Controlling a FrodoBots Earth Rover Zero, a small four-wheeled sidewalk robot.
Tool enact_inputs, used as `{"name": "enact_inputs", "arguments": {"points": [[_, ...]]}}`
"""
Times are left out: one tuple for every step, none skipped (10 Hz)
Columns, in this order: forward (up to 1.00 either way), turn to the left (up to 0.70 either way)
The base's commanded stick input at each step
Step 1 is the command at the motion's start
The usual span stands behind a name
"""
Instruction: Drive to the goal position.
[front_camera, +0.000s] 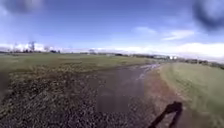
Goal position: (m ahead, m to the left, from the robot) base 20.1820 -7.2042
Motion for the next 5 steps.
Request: {"name": "enact_inputs", "arguments": {"points": [[0.70,-0.33],[0.70,-0.35],[0.70,-0.35],[0.70,0.02],[0.70,0.02]]}}
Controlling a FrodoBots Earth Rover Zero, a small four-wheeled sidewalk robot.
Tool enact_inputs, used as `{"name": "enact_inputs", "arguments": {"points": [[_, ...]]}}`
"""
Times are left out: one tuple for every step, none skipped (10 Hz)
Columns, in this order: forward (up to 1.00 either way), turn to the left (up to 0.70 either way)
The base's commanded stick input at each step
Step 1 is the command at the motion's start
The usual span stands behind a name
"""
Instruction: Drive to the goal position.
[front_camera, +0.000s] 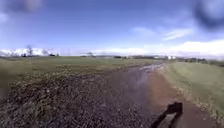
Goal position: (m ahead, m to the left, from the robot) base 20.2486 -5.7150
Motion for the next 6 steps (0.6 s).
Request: {"name": "enact_inputs", "arguments": {"points": [[0.70,0.02],[0.70,0.02],[0.70,0.02],[0.70,0.02],[0.70,0.02],[0.70,0.02]]}}
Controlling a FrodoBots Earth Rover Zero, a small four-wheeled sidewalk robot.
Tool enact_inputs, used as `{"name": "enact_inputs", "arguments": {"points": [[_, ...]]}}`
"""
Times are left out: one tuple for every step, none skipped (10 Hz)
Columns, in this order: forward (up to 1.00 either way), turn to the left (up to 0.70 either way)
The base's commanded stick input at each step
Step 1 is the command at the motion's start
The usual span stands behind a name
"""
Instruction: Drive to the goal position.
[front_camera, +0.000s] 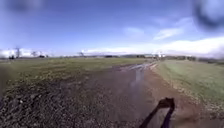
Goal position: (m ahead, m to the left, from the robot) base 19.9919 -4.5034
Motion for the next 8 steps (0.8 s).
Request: {"name": "enact_inputs", "arguments": {"points": [[0.70,0.02],[0.70,0.02],[0.70,0.02],[0.70,0.02],[0.70,0.02],[0.70,0.02],[0.70,0.02],[0.70,0.02]]}}
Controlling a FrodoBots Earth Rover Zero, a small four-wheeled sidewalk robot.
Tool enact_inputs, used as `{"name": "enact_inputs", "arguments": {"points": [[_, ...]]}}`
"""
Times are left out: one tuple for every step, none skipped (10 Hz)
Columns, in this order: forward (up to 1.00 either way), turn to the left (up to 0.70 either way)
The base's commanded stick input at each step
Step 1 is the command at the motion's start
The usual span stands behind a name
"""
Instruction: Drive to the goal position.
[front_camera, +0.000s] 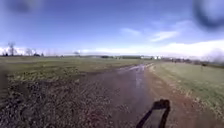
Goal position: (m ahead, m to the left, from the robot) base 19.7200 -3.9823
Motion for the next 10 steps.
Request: {"name": "enact_inputs", "arguments": {"points": [[0.70,0.02],[0.70,0.02],[0.70,0.02],[0.70,0.02],[0.70,0.02],[0.70,0.02],[0.70,0.00],[0.70,-0.02],[0.70,-0.16],[0.70,-0.32]]}}
